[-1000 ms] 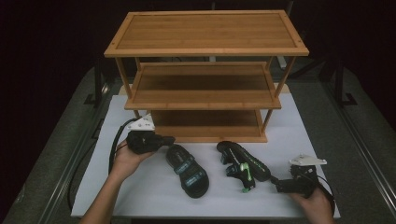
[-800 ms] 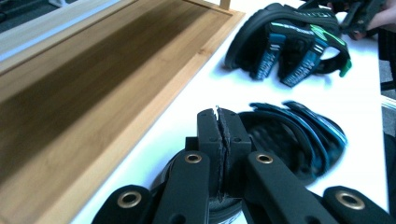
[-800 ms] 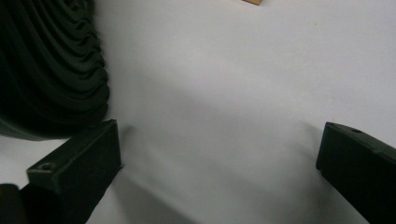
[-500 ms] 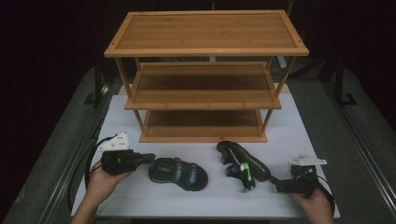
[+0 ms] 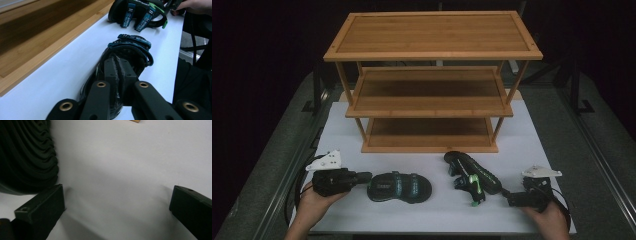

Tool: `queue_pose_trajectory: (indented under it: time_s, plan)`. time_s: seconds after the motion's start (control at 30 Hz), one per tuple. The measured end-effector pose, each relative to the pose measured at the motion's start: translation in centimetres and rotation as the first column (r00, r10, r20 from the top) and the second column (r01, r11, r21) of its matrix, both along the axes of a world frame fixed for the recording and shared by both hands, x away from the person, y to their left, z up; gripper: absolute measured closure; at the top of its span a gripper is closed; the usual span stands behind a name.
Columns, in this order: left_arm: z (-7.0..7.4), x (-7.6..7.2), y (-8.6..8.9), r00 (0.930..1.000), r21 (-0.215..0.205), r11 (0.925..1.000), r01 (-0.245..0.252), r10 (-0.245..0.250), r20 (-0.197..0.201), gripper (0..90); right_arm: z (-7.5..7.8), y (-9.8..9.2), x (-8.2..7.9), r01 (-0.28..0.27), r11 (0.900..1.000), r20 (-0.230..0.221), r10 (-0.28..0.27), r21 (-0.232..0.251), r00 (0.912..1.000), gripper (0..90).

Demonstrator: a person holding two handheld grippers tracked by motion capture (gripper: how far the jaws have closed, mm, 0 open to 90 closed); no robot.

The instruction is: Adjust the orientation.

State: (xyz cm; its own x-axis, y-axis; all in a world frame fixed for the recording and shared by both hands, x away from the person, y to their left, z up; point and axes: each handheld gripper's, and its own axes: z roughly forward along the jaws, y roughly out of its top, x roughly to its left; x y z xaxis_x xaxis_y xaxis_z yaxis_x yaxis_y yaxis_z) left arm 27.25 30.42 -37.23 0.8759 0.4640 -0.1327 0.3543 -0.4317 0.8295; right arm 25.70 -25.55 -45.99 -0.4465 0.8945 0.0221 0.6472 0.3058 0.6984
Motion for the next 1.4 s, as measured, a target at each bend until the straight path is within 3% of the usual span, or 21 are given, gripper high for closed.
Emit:
queue_pose_trajectory:
  time_s: [0.2,0.3,0.33,0.4,0.47,0.57,0.67,0.73,0.77,0.9,1.0,1.23,1.4]
  plan:
    - [0.5,0.3,1.6,0.999,-0.05,0.9978,-0.042,0.043,0.014,78.8,0.0,0.0,0.0,-0.001,1.0,0.0,0.001,-0.001,1.0,0.0]
    - [0.2,0.6,2.2,0.998,-0.059,0.9963,-0.062,0.063,0.012,84.4,0.0,0.0,0.0,-0.001,1.0,0.0,0.001,-0.001,1.0,0.0]
    - [-0.1,0.9,2.2,0.9976,-0.047,0.9966,-0.067,0.068,0.01,90.0,0.0,0.0,0.0,-0.001,1.0,0.0,0.001,-0.001,1.0,0.0]
    - [-1.3,1.8,2.0,0.996,0.003,0.996,-0.089,0.089,-0.003,90.0,0.0,0.0,0.0,-0.001,1.0,0.001,0.001,-0.002,1.0,0.0]
    - [-2.4,2.6,1.7,0.995,0.017,0.9952,-0.096,0.097,-0.025,90.0,0.0,0.0,0.0,-0.001,1.0,0.0,0.001,-0.003,1.0,0.0]
    - [-3.7,3.8,0.7,0.9948,0.06,0.9938,-0.094,0.096,-0.034,90.0,0.0,0.0,0.0,-0.001,1.0,0.0,0.001,-0.003,1.0,0.0]
    - [-4.7,4.8,0.1,0.994,0.07,0.9932,-0.093,0.097,-0.052,90.0,0.0,0.0,0.0,-0.001,1.0,-0.001,0.001,-0.003,1.0,0.0]
    - [-5.5,5.2,-0.4,0.9932,0.098,0.9919,-0.081,0.089,-0.075,90.0,0.0,0.0,0.0,-0.001,1.0,-0.001,0.001,-0.003,1.0,0.0]
    - [-6.1,5.2,-0.8,0.9932,0.134,0.9889,-0.064,0.077,-0.087,90.0,0.0,0.0,0.0,-0.001,1.0,-0.001,0.001,-0.003,1.0,0.0]
    - [-6.3,4.8,-1.0,0.9941,0.159,0.9858,-0.056,0.07,-0.083,90.0,0.0,0.0,0.0,-0.001,1.0,0.0,0.001,-0.002,1.0,0.0]
    - [-6.4,4.3,-0.8,0.9934,0.153,0.9867,-0.054,0.069,-0.092,90.0,0.0,0.0,0.0,-0.001,1.0,0.0,0.001,-0.001,1.0,0.0]
    - [-6.6,1.0,-0.4,0.9925,0.132,0.9912,0.009,0.007,-0.122,90.0,0.0,0.0,0.0,-0.001,1.0,0.0,0.001,-0.001,1.0,0.0]
    - [-6.6,-0.4,-0.8,0.991,0.127,0.9907,0.049,-0.032,-0.13,90.0,0.0,0.0,0.0,-0.003,1.0,0.002,0.003,-0.002,1.0,0.0]
